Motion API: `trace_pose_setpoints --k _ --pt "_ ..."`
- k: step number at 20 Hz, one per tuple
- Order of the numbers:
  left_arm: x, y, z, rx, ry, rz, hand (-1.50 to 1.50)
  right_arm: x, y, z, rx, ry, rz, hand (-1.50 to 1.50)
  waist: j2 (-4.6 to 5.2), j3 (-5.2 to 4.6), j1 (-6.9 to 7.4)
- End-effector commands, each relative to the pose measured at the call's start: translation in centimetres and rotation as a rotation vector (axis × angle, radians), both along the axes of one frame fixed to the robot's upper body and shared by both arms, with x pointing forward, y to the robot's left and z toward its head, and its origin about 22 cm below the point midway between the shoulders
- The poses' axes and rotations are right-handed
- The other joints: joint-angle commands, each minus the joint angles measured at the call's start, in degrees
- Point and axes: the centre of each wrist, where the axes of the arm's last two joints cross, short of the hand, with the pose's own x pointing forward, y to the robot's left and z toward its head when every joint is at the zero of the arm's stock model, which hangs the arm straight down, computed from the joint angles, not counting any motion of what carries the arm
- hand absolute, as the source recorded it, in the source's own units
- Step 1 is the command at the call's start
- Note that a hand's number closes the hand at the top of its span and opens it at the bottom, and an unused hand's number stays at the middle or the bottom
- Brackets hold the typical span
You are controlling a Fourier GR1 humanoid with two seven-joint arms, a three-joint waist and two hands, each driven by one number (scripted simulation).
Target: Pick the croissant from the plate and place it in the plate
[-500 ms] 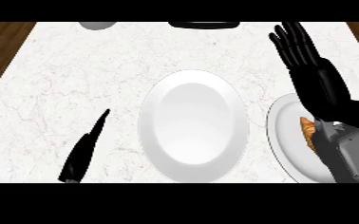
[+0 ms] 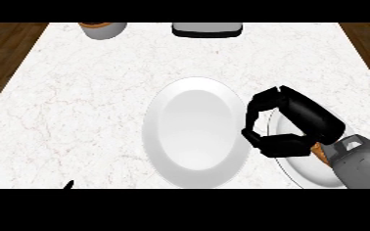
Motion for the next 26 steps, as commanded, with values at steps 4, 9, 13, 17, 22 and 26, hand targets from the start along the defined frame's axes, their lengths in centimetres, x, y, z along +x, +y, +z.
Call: trace_pose_setpoints --k 4,9,13,17,22,26 --pt "7.9 -1.8 5.9 -0.15 -0.487 0.058 0.0 -2.9 -0.8 -5.7 -0.086 -0.001 -0.009 -1.5 2.49 0.2 -7.11" --pt "7.1 -1.0 6.5 -0.133 -0.497 0.106 0.0 -4.1 0.0 -6.4 0.037 -0.086 0.042 -1.5 2.04 0.11 -8.42" --pt "11.0 -0.3 9.4 -0.142 -0.608 0.13 0.0 -4.8 -1.3 -6.1 0.017 -0.247 0.058 -1.5 2.87 -0.15 -9.15" --pt "15.0 -0.1 12.5 -0.137 -0.639 0.111 0.0 -4.9 -3.7 -3.2 -0.227 -0.403 -0.021 -1.5 2.9 -0.42 -7.47" --pt "17.1 0.3 12.7 -0.125 -0.627 0.097 0.0 -5.8 -6.5 -0.5 -0.614 -0.404 -0.183 -1.5 2.78 -0.71 -6.63" --pt "18.8 -1.1 13.3 -0.135 -0.631 0.091 0.0 -8.1 -5.8 -0.1 -0.868 -0.327 -0.216 -1.5 2.75 -0.68 -6.39"
